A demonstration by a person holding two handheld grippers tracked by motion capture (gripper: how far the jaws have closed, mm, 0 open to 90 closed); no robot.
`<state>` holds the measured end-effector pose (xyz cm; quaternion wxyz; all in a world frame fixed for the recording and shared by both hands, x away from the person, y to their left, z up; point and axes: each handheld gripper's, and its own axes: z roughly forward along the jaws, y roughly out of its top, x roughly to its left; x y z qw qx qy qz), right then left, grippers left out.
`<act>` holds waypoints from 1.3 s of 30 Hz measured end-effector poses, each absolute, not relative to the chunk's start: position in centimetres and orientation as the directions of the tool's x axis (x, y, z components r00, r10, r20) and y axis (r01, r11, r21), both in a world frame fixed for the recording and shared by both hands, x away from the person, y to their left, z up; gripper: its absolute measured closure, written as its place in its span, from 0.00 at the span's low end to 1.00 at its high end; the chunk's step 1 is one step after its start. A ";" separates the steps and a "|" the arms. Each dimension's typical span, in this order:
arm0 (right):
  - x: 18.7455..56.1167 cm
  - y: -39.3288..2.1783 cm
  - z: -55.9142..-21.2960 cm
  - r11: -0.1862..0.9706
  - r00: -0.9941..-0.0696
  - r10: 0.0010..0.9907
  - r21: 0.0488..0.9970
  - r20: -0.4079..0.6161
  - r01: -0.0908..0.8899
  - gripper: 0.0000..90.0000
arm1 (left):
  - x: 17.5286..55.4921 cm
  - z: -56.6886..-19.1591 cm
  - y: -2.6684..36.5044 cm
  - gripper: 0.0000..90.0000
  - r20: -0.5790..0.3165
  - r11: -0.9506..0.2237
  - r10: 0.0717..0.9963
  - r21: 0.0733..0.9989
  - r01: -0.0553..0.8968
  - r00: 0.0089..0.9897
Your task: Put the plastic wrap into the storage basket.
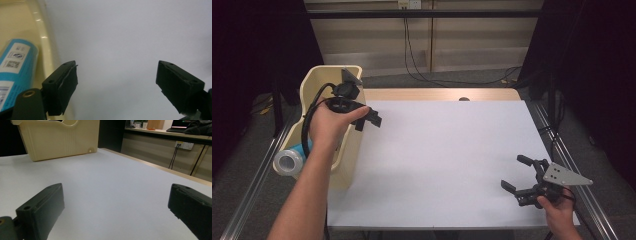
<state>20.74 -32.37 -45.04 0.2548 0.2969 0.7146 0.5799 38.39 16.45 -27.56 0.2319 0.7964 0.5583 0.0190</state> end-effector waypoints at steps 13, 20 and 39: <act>20.7 -32.3 -45.0 0.151 -0.697 0.717 0.980 -0.020 0.128 0.00 | 38.4 -30.3 12.6 0.15 -0.268 -0.323 0.858 0.380 0.867 0.437; 20.7 -32.3 -45.1 0.154 -0.699 0.715 0.980 -0.021 0.128 0.00 | 38.0 -32.2 11.0 0.13 -0.278 -0.354 0.838 0.380 0.855 0.470; 20.7 -32.3 -45.1 0.156 -0.701 0.713 0.980 -0.024 0.125 0.00 | 35.6 -39.1 10.3 0.12 -0.301 -0.384 0.787 0.445 0.809 0.539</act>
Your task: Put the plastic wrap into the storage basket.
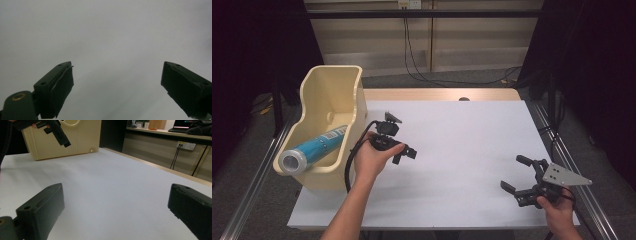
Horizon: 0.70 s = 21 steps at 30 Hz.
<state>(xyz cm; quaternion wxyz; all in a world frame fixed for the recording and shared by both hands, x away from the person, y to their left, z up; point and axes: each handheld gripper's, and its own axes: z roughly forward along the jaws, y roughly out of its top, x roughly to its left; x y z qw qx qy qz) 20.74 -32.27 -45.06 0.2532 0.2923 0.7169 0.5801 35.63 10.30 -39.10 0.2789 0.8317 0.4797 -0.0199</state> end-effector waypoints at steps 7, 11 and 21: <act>20.7 -32.3 -45.0 0.159 -0.701 0.713 0.980 -0.027 0.124 0.00 | 34.0 -41.2 10.9 0.12 -0.255 -0.358 0.776 0.574 0.736 0.577; 20.7 -32.2 -45.1 0.158 -0.702 0.712 0.979 -0.024 0.127 0.00 | 33.1 -42.0 11.5 0.10 -0.221 -0.343 0.769 0.650 0.679 0.600; 20.8 -32.1 -45.1 0.165 -0.704 0.709 0.978 -0.030 0.124 0.00 | 31.1 -42.6 12.6 0.09 -0.140 -0.273 0.770 0.809 0.521 0.622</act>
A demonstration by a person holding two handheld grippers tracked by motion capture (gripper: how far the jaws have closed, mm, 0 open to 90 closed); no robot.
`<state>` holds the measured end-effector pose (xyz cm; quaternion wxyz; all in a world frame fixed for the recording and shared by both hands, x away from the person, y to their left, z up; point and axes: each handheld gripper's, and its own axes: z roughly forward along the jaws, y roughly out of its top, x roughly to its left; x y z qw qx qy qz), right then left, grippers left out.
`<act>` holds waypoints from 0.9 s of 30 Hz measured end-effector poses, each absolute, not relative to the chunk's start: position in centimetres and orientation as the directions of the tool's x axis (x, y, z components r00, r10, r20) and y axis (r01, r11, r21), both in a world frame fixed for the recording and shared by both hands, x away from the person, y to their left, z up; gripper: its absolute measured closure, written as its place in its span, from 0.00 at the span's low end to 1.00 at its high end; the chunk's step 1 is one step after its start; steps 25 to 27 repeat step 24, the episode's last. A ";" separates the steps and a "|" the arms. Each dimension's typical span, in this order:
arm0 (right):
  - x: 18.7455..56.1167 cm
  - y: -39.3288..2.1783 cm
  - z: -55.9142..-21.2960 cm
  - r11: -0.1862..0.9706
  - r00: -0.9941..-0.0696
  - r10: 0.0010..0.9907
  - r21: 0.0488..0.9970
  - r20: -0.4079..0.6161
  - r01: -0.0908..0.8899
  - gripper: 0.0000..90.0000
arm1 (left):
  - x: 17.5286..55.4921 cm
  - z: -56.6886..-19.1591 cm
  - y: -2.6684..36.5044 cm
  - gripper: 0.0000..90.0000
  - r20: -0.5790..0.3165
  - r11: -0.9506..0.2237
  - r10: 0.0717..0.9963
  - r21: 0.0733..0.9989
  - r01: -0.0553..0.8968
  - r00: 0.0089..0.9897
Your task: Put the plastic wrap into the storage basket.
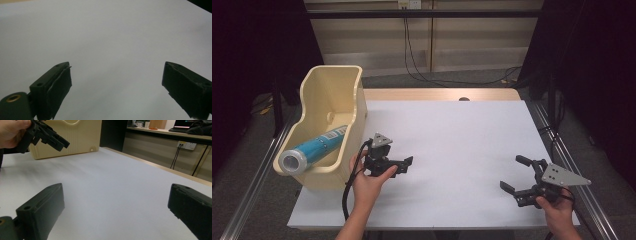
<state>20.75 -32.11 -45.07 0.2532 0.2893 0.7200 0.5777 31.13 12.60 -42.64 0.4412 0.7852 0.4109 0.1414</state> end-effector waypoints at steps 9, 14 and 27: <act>20.7 -32.1 -45.0 0.160 -0.704 0.709 0.980 -0.029 0.120 0.00 | 29.8 -42.6 13.0 0.06 -0.091 -0.216 0.771 0.893 0.394 0.630; 20.7 -32.1 -45.0 0.162 -0.704 0.710 0.980 -0.032 0.119 0.00 | 29.2 -42.5 12.9 0.05 -0.047 -0.212 0.770 0.922 0.325 0.637; 20.7 -32.1 -45.0 0.164 -0.706 0.708 0.979 -0.031 0.122 0.00 | 28.6 -42.1 13.1 0.04 -0.006 -0.186 0.788 0.951 0.248 0.615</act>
